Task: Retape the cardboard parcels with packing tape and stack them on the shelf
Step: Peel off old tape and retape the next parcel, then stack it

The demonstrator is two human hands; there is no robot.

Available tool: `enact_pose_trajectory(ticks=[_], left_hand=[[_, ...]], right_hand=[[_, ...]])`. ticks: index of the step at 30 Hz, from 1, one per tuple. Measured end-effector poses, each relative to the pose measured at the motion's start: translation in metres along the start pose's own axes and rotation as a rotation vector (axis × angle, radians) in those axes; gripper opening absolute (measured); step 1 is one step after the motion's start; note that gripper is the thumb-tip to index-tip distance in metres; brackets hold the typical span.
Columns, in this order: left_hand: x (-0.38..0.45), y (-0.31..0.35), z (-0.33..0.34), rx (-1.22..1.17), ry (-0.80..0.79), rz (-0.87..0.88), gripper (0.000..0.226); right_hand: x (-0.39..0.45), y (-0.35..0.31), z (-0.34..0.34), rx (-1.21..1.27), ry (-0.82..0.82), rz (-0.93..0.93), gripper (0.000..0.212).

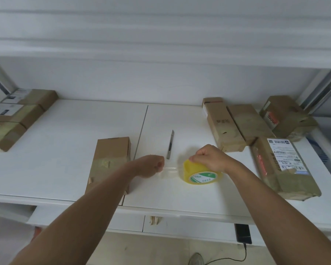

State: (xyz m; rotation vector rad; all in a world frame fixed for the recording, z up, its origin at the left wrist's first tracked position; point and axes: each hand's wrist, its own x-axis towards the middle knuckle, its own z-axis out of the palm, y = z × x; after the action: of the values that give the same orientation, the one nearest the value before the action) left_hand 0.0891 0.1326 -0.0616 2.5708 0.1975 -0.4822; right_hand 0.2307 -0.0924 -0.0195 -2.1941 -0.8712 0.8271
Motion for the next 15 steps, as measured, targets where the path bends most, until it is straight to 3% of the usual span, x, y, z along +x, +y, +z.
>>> enact_pose_trajectory(ticks=[10,15], left_hand=[[-0.004,-0.01,-0.004,-0.101,0.056,-0.058,0.036],[-0.006,-0.014,-0.01,0.013,0.02,-0.044,0.02]], right_hand=[[-0.001,0.0,-0.002,-0.019,0.008,0.011,0.047],[-0.003,-0.001,-0.002,0.0,0.011,0.011,0.046]])
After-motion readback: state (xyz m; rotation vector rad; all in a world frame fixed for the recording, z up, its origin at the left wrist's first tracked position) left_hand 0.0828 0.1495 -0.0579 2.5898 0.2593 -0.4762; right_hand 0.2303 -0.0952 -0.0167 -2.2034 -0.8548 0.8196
